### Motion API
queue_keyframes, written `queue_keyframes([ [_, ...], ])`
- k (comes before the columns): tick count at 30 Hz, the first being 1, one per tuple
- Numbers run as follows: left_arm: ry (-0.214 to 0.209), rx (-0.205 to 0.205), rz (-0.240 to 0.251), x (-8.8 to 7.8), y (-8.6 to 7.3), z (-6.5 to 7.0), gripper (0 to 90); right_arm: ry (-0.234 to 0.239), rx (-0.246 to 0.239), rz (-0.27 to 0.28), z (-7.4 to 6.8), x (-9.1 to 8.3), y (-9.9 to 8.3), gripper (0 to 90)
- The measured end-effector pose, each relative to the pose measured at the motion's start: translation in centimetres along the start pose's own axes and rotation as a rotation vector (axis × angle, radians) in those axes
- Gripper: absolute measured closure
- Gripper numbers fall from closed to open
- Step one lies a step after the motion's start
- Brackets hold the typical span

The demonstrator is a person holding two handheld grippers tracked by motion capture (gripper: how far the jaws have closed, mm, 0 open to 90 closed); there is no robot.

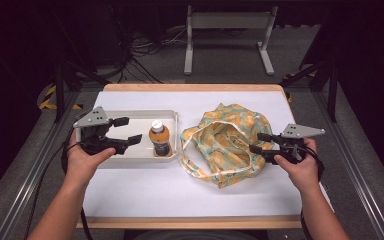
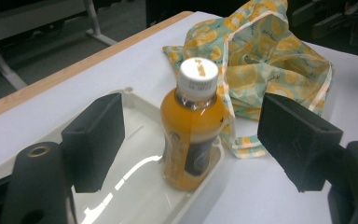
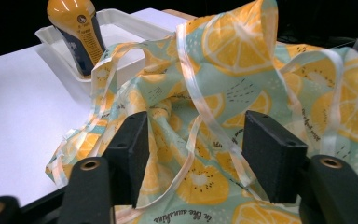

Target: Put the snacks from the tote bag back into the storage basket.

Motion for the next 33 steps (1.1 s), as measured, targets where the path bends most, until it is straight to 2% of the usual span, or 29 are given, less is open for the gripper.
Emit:
queue_keyframes([
  [4, 0.017, -0.005, -0.003, -1.1, -1.1, 0.0, 19.2, -0.025, -0.021, -0.008, 0.3, -0.2, 0.3, 31.1],
  [7, 0.027, -0.029, -0.007, -1.8, -2.4, -0.2, 13.5, -0.021, -0.009, 0.010, 0.3, -0.6, 0.5, 27.0],
  [10, 0.046, -0.061, 0.002, -2.6, -3.4, -0.6, 10.9, -0.024, -0.019, -0.001, 0.2, -0.7, 0.0, 24.0],
  [12, 0.049, -0.061, 0.004, -2.8, -3.7, -0.8, 10.6, -0.024, -0.020, -0.004, 0.1, -0.8, -0.2, 23.2],
  [13, 0.055, -0.066, -0.009, -3.1, -4.5, -0.8, 10.6, -0.027, -0.014, 0.005, 0.1, -1.0, -0.4, 21.6],
  [14, 0.055, -0.066, -0.009, -3.1, -4.5, -0.8, 10.6, -0.027, -0.014, 0.005, 0.1, -1.0, -0.4, 21.6],
  [19, 0.066, -0.095, -0.010, -3.7, -6.7, -1.1, 10.3, -0.030, 0.001, 0.026, 0.4, -1.4, -1.3, 17.1],
  [22, 0.096, -0.119, -0.003, -4.0, -7.7, -1.5, 6.6, -0.034, 0.009, 0.041, 0.8, -1.7, -1.5, 15.1],
  [24, 0.111, -0.136, 0.013, -4.2, -8.3, -1.7, 5.2, -0.042, -0.004, 0.042, 1.0, -2.0, -1.5, 13.8],
  [26, 0.122, -0.147, 0.006, -4.2, -9.1, -1.9, 3.2, -0.048, 0.001, 0.057, 1.2, -2.3, -1.4, 12.9],
  [27, 0.122, -0.147, 0.006, -4.2, -9.1, -1.9, 3.2, -0.048, 0.001, 0.057, 1.2, -2.3, -1.4, 12.9],
  [29, 0.123, -0.168, 0.006, -4.1, -10.3, -2.2, 2.2, -0.051, -0.005, 0.056, 1.4, -2.5, -1.7, 11.7],
  [31, 0.125, -0.163, 0.002, -4.0, -10.8, -2.3, 0.9, -0.051, -0.003, 0.053, 1.4, -2.4, -1.9, 11.3],
  [33, 0.132, -0.175, 0.009, -3.9, -11.3, -2.4, 0.3, -0.054, -0.005, 0.044, 1.6, -2.4, -2.3, 10.8],
])
Point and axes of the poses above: each handheld gripper's, and its own axes: x roughly forward along the jaws, y roughly out of its top, z roughly to its right, the point moved 8 cm from there along x, roughly forward along the jaws, and after that the axes turned 4 degrees about z, right-handed, at the moved point
